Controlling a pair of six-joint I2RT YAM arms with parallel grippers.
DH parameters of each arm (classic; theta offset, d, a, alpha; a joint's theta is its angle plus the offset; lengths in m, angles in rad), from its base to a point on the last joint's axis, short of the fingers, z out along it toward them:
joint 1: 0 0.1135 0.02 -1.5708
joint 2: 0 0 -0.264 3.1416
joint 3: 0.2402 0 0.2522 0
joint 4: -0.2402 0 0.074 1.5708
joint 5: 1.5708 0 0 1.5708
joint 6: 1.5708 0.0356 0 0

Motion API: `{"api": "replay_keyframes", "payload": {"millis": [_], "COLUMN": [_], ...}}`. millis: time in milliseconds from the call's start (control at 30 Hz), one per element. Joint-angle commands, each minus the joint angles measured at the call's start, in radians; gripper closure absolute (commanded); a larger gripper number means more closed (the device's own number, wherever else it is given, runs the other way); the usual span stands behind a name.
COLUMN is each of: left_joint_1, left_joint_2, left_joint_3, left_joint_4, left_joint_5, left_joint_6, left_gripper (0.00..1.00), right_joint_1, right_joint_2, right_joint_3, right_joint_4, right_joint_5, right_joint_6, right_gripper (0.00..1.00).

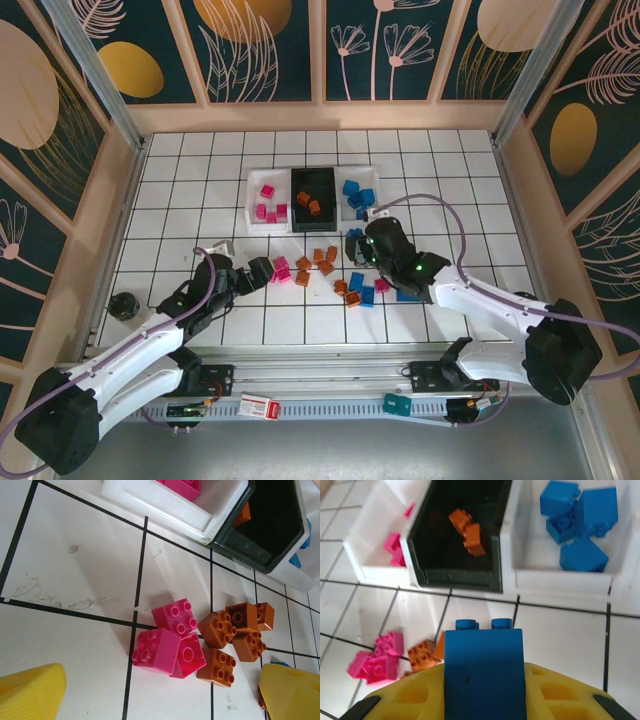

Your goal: Sort the legos into containers by color

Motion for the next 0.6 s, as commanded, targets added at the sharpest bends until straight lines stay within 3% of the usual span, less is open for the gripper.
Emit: {"api": "replay_keyframes", "payload": {"millis": [0,233,400,467,567], "left_joint_1": [-0.002,-0.002,-0.001,-0.001,-0.002], "left_joint_2": [0.008,-0.003,-0.027,-0.028,-0.017], "left_joint_3": [0.005,0.009,-0.012,-0.016,-0.015], "left_joint_4": [0.019,-0.007,-0.013,-0.01,-0.002], "left_joint_5": [0.011,0.021,0.022,0.023,0.026], "left_joint_6": [-0.019,-0.019,-0.027,-0.028,-0.025], "left_gripper": [0.02,0.01,0.01,0.02,0.02], "right_joint_1": [-0.054,-0.185,-0.216,-0.253,-0.266], "right_joint_2": [0.095,0.426,0.562,0.604,0.648], "right_joint_3": [0.112,0.342,0.477,0.527,0.587], "right_joint_4": [0.018,0.035,0.011,-0.005,-0.053], "right_joint_5": [-0.033,-0.076,-0.062,-0.076,-0.061], "right_joint_6": [-0.014,-0.071,-0.095,-0.096,-0.09], "right_gripper": [0.75,0.75,0.73,0.67,0.46]}}
